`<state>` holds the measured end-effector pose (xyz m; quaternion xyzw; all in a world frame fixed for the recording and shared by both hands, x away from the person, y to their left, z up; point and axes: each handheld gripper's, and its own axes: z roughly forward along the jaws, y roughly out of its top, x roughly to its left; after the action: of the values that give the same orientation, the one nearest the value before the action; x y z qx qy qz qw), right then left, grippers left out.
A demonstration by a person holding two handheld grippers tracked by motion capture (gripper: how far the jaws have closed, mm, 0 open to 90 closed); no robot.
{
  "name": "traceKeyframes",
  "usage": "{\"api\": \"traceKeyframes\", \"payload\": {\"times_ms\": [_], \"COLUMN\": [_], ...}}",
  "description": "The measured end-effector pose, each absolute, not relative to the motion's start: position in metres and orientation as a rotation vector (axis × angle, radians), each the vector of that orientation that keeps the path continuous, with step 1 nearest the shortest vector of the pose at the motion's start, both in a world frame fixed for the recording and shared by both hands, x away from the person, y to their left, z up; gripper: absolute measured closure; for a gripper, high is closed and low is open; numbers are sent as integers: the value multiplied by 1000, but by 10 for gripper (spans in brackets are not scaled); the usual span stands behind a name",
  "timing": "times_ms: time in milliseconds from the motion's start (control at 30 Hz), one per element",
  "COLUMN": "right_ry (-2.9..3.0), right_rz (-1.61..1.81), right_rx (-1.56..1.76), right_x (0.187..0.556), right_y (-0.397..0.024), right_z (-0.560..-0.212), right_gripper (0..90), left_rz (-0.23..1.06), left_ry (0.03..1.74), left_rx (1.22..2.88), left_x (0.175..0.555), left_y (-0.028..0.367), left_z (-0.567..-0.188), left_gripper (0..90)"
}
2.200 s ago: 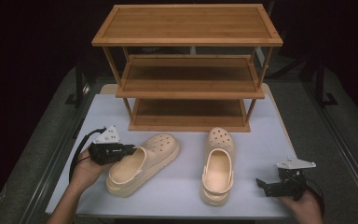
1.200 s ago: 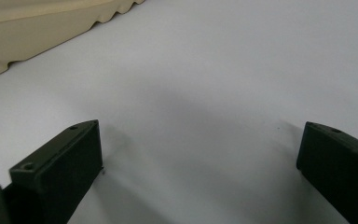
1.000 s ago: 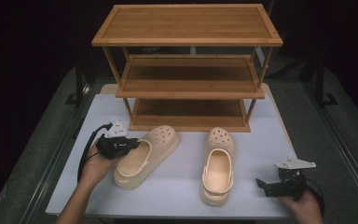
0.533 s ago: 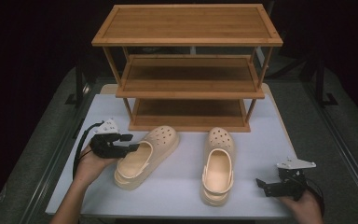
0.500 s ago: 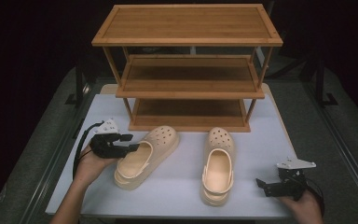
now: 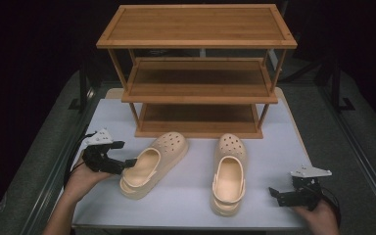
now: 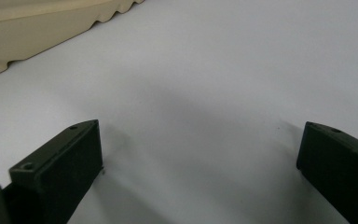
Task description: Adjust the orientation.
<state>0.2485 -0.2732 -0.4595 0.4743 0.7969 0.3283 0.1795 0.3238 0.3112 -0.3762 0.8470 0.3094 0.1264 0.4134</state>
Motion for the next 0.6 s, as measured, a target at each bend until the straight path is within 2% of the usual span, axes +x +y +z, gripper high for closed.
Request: {"api": "traceKeyframes", "payload": {"times_ms": [200,367,600], "right_ry": [2251,2252,2253], "right_rz": [931,930,929], "right_rx": [1342,1340,1341], "right_x": [248,248,248], "right_y": [-273,-273,-273], "right_z": [-460,-460,-459], "right_gripper": [0,0,0], "left_rz": [335,344,381], "left_ry": [815,864,930], "left_rx": [2134,2084,2105], "left_x": [312,301,290], "left_y": [326,346,367], "left_z": [-381,-389,-402], "left_gripper": [26,18,18]}}
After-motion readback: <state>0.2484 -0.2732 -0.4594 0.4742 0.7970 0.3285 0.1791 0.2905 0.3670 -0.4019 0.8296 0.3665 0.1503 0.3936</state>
